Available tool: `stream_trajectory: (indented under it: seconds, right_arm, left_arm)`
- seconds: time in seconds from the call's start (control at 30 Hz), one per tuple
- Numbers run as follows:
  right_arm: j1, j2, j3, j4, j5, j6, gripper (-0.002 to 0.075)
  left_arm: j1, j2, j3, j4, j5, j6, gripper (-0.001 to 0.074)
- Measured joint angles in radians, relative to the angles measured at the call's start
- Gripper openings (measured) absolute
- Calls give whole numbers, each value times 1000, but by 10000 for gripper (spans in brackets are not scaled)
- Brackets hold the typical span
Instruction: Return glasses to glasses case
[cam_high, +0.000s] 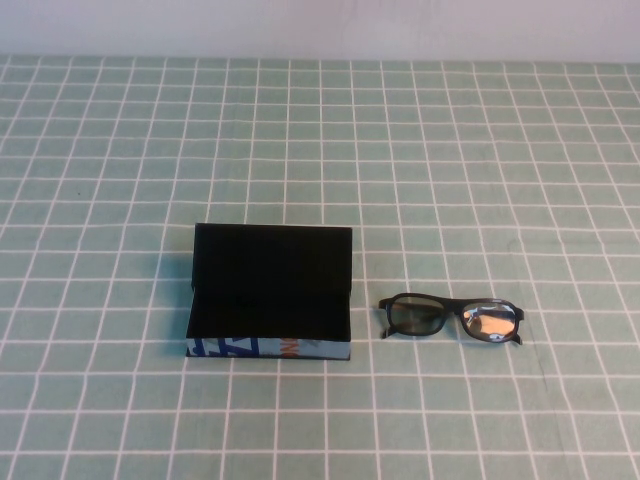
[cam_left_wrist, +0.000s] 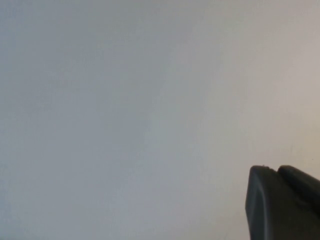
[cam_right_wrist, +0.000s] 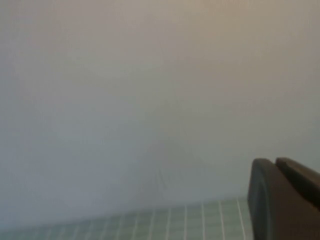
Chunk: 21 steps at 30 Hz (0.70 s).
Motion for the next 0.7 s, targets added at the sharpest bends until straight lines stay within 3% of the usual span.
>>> stream_trajectory:
  seconds: [0.3,0.53,0.7]
  right_arm:
    - [5,260,-22,-36,199,-73,-13]
    - [100,476,-56,-27,332,-283,-13]
    - [163,684,-172,-25,598,-448,-13]
  left_arm:
    - [0,125,-5,15,417,2,-2]
    - [0,136,-5,26,495,8,-2]
    - [0,136,-5,26,567,10,-2]
